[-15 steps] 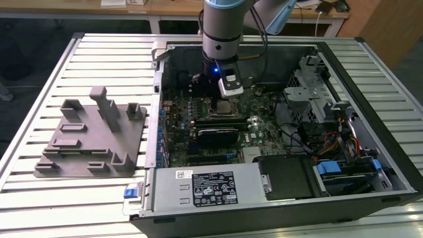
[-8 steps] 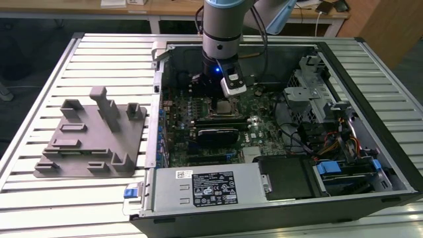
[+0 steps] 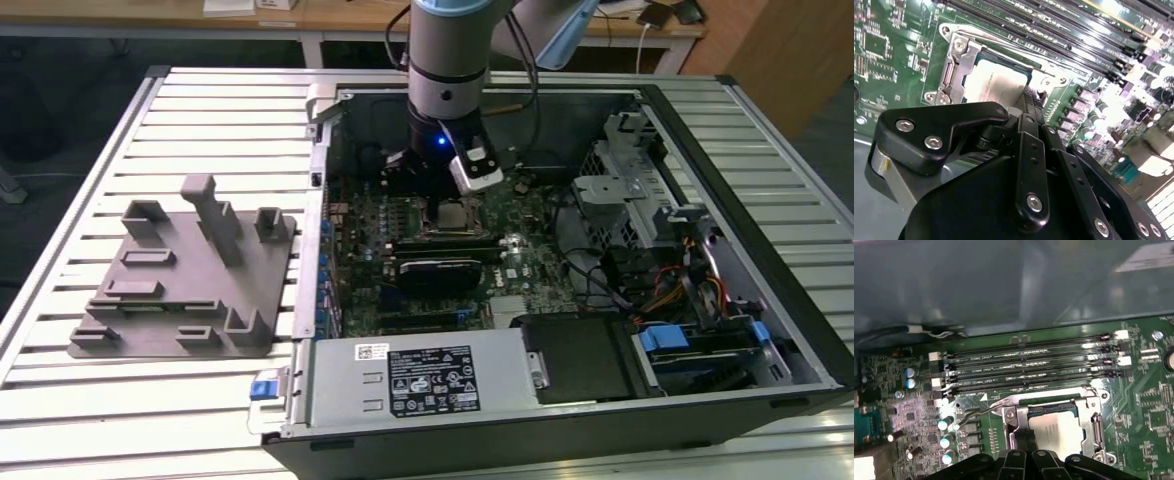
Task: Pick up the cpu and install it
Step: 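Close the cpu cover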
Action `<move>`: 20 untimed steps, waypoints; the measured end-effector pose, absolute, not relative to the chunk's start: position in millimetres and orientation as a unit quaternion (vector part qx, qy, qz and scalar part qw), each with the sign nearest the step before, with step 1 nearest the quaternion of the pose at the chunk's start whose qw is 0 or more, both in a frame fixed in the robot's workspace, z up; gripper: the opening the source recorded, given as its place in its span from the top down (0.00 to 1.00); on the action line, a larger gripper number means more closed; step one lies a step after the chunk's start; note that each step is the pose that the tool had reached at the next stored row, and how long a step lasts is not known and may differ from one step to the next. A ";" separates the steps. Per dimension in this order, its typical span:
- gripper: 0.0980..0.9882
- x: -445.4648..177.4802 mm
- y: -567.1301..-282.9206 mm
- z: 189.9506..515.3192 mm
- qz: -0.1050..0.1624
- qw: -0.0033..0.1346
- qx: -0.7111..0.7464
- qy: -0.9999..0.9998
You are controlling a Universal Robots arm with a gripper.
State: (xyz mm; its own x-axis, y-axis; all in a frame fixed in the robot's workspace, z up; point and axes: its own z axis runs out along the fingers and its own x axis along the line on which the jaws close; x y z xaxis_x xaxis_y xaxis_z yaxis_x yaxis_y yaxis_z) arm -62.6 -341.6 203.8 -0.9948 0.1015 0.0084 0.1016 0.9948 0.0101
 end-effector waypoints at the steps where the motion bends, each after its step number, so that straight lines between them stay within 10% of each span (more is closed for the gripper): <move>1: 0.99 -62.7 -341.6 203.6 -0.005 0.004 -0.042 -0.999; 20: 0.99 -59.6 -341.5 200.7 -0.005 0.004 -0.028 -1.000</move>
State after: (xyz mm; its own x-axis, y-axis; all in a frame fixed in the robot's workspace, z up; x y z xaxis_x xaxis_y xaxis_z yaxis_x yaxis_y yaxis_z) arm -59.6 -341.5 200.7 -0.9984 0.0566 0.0087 0.0567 0.9983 0.0101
